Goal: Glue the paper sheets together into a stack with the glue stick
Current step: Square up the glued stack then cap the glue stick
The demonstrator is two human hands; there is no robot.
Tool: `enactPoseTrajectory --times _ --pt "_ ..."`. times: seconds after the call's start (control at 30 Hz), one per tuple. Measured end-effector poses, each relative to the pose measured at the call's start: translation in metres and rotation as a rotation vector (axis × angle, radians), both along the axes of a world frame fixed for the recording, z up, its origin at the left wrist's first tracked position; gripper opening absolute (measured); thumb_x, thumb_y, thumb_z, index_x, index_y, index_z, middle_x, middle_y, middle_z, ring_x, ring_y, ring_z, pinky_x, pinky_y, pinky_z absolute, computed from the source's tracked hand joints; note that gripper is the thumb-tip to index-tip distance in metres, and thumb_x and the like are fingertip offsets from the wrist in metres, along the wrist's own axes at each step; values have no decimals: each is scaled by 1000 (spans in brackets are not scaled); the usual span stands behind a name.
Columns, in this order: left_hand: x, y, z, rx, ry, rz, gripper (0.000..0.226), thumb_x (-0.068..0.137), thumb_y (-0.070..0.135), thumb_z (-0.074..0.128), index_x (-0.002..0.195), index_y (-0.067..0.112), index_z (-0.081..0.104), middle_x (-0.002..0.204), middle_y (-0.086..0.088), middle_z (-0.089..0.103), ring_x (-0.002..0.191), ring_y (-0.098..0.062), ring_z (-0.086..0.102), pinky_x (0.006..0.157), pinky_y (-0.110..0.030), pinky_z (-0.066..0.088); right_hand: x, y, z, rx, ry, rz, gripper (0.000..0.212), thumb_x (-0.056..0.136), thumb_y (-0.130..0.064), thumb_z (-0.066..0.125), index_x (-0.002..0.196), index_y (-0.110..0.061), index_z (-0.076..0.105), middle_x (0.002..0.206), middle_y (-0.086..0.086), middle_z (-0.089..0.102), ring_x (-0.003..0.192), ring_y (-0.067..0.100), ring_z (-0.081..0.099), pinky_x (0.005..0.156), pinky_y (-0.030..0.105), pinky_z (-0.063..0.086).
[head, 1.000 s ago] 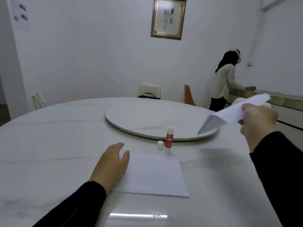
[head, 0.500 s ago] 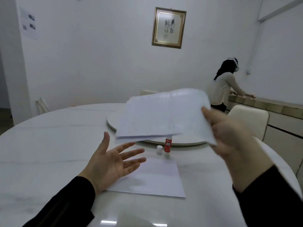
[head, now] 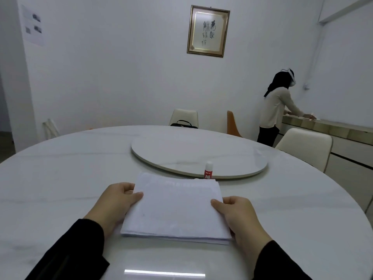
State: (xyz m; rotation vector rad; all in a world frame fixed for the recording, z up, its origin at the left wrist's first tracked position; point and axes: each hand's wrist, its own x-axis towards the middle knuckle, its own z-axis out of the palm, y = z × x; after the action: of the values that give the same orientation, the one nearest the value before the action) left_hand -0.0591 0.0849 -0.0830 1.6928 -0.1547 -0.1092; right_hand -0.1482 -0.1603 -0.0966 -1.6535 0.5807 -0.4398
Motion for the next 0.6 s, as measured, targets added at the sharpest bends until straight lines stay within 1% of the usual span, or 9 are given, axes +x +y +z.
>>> enactPoseTrajectory --times 0.1,0.17,0.23,0.3,0.37,0.43,0.53,0.6 --pt "3 -1 -2 109 -63 12 14 86 3 60 90 12 69 86 -8 76 82 -28 72 84 -45 55 -1 1 0 -57 16 -4 14 79 -19 74 73 -7 69 73 8 73 67 26 70 56 31 56" --pt "4 -3 -4 179 -108 29 18 84 2 61 88 16 70 88 -6 75 84 -27 70 87 -44 54 -1 1 0 -59 23 1 9 79 -16 74 75 -9 70 74 7 74 69 25 70 61 32 57" --pt "6 -3 -6 241 -139 47 20 82 2 62 94 15 71 88 -4 74 84 -24 69 86 -40 54 -1 1 0 -80 42 7 3 79 -12 73 78 -10 70 77 7 74 73 25 71 68 35 59" --pt "7 -3 -8 301 -171 70 25 81 3 64 104 11 70 88 -3 72 85 -22 67 84 -35 52 -1 1 0 -134 55 2 5 77 -11 73 80 -11 69 80 6 73 76 24 70 72 36 59" --pt "6 -4 -10 410 -238 100 33 80 5 67 112 11 67 87 -1 67 84 -20 61 79 -26 44 -1 1 -1 -230 69 -15 8 77 -14 74 81 -14 68 82 3 72 76 20 68 65 28 54" --pt "6 -6 -12 483 -299 107 38 80 6 66 117 13 64 90 -1 65 83 -16 57 77 -21 38 0 1 -2 -324 82 -31 13 77 -17 74 88 -14 68 84 1 71 77 15 66 57 21 46" --pt "5 -8 -13 515 -314 95 40 82 5 64 120 15 61 94 -1 64 84 -14 55 78 -20 37 2 -1 -5 -429 115 -39 20 77 -21 74 95 -14 68 86 0 69 74 9 61 51 13 38" --pt "6 -9 -14 550 -319 73 38 83 5 62 120 14 61 96 -1 63 87 -16 55 79 -20 37 4 -1 -6 -482 136 -44 24 76 -23 74 97 -12 68 88 0 68 73 8 59 49 11 34"
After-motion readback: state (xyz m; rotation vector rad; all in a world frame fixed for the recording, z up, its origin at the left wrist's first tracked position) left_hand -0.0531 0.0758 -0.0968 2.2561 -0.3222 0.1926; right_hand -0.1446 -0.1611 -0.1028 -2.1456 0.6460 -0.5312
